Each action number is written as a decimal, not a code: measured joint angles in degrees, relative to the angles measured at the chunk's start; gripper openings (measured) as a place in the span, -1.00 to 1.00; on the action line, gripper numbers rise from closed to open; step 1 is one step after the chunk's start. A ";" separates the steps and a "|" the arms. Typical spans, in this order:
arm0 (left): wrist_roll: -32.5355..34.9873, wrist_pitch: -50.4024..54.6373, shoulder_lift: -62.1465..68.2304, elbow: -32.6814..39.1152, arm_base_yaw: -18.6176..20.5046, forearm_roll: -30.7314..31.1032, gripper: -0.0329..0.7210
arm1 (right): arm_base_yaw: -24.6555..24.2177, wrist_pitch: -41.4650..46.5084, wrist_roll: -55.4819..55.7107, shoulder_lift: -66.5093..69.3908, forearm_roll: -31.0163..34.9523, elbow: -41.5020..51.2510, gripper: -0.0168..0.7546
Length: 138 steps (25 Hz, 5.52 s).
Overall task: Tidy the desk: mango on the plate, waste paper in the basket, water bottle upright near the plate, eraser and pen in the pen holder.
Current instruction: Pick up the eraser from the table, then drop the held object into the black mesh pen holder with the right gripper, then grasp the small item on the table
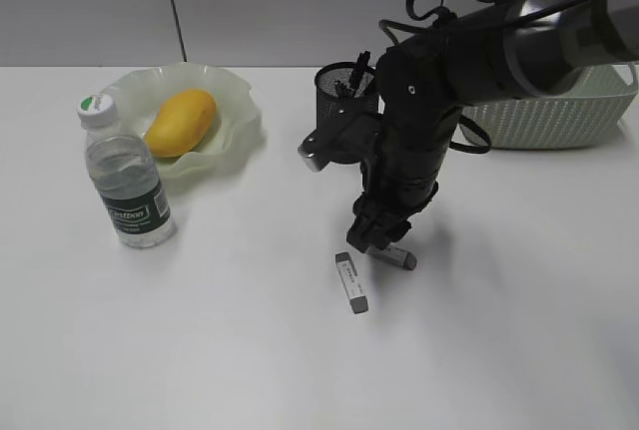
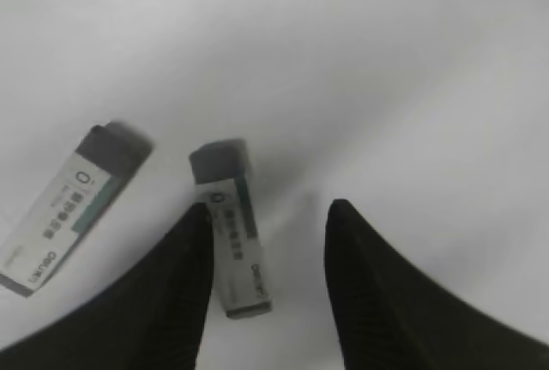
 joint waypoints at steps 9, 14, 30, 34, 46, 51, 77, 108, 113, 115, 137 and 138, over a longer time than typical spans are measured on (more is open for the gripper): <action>0.00 0.00 0.00 0.00 0.00 0.00 -0.57 | 0.00 -0.76 -14.95 1.45 4.91 -0.06 -0.05; 0.00 0.00 0.00 0.00 0.00 0.00 -0.57 | 0.00 -0.90 -15.21 3.04 5.21 -0.24 -0.26; 0.00 0.00 0.00 0.00 0.00 0.00 -0.57 | -2.27 -48.21 -1.84 -13.05 9.68 -0.17 -0.53; 0.00 0.00 0.00 0.00 0.00 0.00 -0.57 | -5.38 -63.25 -1.61 -7.14 18.46 -0.25 -0.53; 0.00 0.00 0.00 0.00 0.00 0.00 -0.57 | -7.41 -63.38 3.33 1.99 20.82 0.01 -0.53; 0.00 0.00 0.00 0.00 0.00 0.00 -0.57 | -7.41 -59.21 3.66 2.04 20.88 0.01 -0.44; 0.00 0.00 0.00 0.00 0.00 0.00 -0.57 | -7.41 17.12 16.17 -50.43 2.00 19.35 0.27; 0.00 0.00 0.08 0.00 0.17 -0.54 -0.56 | -7.41 20.37 16.73 -117.61 -1.49 47.28 0.17; 1.76 -0.37 7.79 -0.13 0.17 -3.56 -0.53 | -15.29 20.20 16.61 -117.68 -1.06 47.28 0.17; 2.92 -1.10 13.02 -0.67 0.17 -6.40 -0.52 | -21.02 20.20 16.55 -117.79 -1.06 47.28 0.17; 8.88 -26.47 70.17 -16.89 -29.71 -27.17 0.04 | -28.52 20.06 16.55 -120.20 -0.26 47.29 0.17; 2.27 -26.72 74.58 -19.39 -32.42 -21.66 0.04 | -28.52 20.06 16.55 -120.20 -0.21 47.29 0.17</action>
